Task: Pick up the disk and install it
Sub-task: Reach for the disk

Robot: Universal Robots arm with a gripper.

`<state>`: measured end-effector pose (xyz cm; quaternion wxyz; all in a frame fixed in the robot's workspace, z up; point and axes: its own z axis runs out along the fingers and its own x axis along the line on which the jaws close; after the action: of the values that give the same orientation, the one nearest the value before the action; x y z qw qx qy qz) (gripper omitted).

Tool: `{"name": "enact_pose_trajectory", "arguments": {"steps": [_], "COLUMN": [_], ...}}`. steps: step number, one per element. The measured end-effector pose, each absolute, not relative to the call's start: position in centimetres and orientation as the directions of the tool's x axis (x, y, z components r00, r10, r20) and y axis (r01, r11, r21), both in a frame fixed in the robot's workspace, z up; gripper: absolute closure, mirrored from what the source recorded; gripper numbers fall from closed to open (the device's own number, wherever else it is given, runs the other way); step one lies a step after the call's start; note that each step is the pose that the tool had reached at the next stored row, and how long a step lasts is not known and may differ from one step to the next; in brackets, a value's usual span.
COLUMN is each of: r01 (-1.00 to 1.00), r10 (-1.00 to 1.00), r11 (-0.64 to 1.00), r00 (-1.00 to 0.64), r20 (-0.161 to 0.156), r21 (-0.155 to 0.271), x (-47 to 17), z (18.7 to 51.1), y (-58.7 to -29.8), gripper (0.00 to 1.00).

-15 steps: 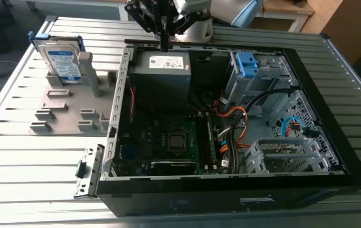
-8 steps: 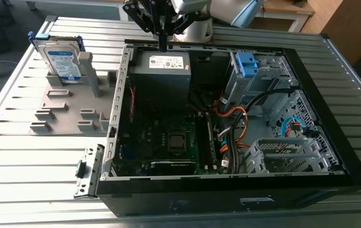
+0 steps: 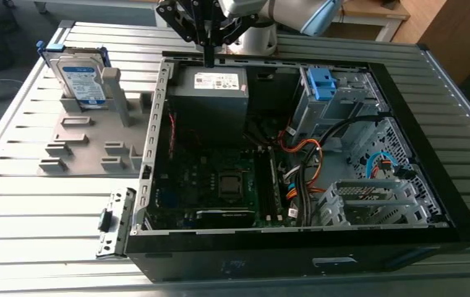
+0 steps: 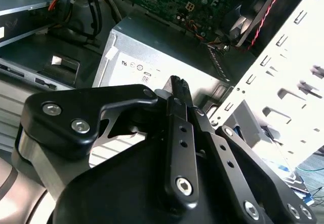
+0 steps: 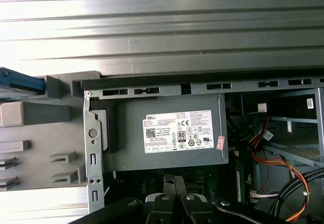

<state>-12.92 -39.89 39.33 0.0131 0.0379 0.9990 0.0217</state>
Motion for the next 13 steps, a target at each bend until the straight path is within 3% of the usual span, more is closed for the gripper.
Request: {"name": "enact_pose_trajectory", "arguments": {"steps": [13], "r01": [0.075], "r10": [0.076], "r11": [0.996], "r00": [-0.997], "r20": [-0.024], "r21": [0.044], "x": [-13.47], "z": [39.33], "y": [-39.89], "gripper": [0.89]}}
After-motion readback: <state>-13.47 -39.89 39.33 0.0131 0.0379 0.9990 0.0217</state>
